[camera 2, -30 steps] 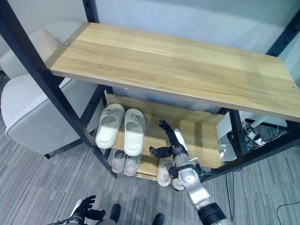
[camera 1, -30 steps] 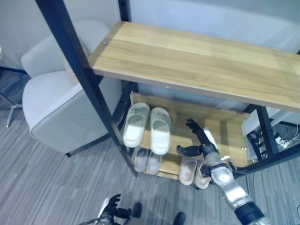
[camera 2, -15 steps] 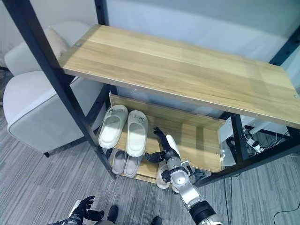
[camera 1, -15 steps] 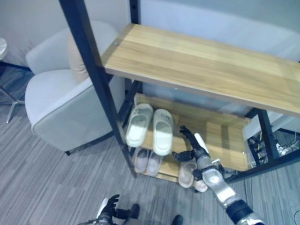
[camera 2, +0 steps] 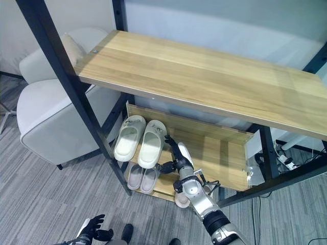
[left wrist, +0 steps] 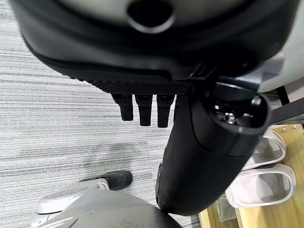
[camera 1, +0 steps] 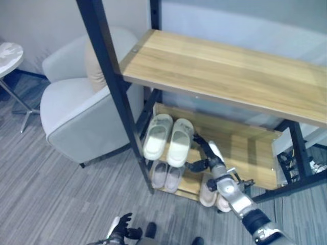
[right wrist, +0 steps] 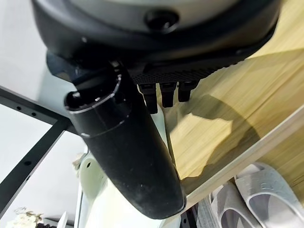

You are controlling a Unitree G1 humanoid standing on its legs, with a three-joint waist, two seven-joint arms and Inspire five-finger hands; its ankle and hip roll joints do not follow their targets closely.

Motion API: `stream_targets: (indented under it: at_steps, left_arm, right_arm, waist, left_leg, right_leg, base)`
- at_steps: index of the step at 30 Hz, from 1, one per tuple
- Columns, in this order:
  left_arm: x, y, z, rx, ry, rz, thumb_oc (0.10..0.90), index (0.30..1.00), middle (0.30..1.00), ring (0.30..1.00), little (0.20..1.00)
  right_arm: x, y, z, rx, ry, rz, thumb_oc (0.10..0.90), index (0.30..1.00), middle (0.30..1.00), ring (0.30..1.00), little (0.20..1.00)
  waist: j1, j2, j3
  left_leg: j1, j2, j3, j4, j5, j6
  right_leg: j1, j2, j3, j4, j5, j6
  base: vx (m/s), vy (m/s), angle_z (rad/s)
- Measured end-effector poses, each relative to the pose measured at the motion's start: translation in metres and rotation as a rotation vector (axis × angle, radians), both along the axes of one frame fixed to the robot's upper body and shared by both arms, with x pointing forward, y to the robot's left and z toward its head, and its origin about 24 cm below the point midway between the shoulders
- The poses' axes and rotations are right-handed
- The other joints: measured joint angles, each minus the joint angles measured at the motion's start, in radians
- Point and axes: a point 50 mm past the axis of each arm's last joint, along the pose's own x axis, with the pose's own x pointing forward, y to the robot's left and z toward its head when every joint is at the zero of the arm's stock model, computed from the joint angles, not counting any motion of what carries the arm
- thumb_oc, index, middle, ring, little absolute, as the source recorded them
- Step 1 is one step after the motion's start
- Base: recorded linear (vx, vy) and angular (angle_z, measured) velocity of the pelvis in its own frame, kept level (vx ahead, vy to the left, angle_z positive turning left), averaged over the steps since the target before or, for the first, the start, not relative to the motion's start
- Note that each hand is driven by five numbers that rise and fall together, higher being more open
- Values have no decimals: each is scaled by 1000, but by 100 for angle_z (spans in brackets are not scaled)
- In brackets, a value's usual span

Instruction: Arrange the slippers neatly on the shoe rack.

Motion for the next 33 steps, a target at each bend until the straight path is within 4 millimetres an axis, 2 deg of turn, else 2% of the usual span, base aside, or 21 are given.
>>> stream_targets:
  at_steps: [9,13,14,17,20,22,23,27,30,33]
  left_arm:
    - [-1,0,-1,0,6,4,800,900,900,900,900]
    - [-6,4,-2,1,25,30,800,900,900,900,900]
    - [-7,4,-2,0,27,34,800,900,900,900,900]
    - [-15,7,-4,5,47,45,800,900,900,900,900]
    - [-18,8,-4,6,55,42,800,900,900,900,900]
    - [-20,9,-5,3,64,40,800,900,900,900,900]
    - [-20,10,-5,-3,70,35,800,900,900,900,900]
    - [-26,10,-7,-14,92,30,800,900,900,900,900]
    - [-31,8,-9,-19,116,24,800,900,900,900,900]
    - [-35,3,-11,-36,129,25,800,900,900,900,900]
  right_arm:
    - [-5,-11,9,-15,-35,17,800,900,900,900,900]
    - [-14,-18,27,-20,-98,79,800,900,900,900,900]
    - [-22,-24,33,-14,-117,90,800,900,900,900,900]
    - [-33,-28,38,-21,-132,147,800,900,900,900,900]
    - [-45,-33,35,-15,-93,197,800,900,900,900,900]
    - [-56,-37,33,-2,-48,242,800,900,900,900,900]
    - [-63,-41,31,-10,-15,277,800,900,900,900,900]
    - [-81,-49,19,-38,77,331,800,900,900,900,900]
    - [-97,-53,5,-36,158,342,800,900,900,900,900]
    - [-109,-61,-6,-71,220,343,800,900,900,900,900]
  waist:
    - [-3,0,0]
    - [-38,-2,-1]
    - [-37,-2,-1]
    - [-60,-5,-2]
    - [-90,-6,-3]
    - [-96,-5,-4]
    - [-115,-4,-5]
    - [-129,0,-12]
    - [-160,16,-30]
    - [-172,34,-42]
  left_leg:
    - [4,0,1,-1,0,1]
    - [15,3,9,-3,0,1]
    - [21,2,13,-7,0,0]
    - [43,2,34,-19,1,1]
    - [53,3,48,-19,-1,2]
    - [60,4,63,-20,-4,4]
    - [61,7,65,-20,-4,5]
    - [71,6,88,-20,-7,8]
    - [72,6,101,-20,-9,10]
    - [75,7,117,-20,-11,13]
  right_leg:
    - [2,1,1,0,1,0]
    - [7,3,8,0,3,0]
    - [9,1,13,0,3,0]
    - [14,1,32,0,4,2]
    - [14,0,49,0,6,3]
    - [13,-1,61,0,8,3]
    - [13,0,63,0,9,5]
    - [10,-2,86,-1,12,4]
    - [2,-3,100,-1,14,5]
    - [-4,-1,113,-1,16,7]
  base:
    - [0,0,0]
    - [-9,-30,-6]
    - [-13,-34,-15]
    - [-10,-29,-19]
    - [-19,-37,-14]
    - [-19,-54,-20]
    - [-18,-54,-10]
    - [-23,-54,-16]
    - [-19,-51,-13]
    - [-32,-54,-20]
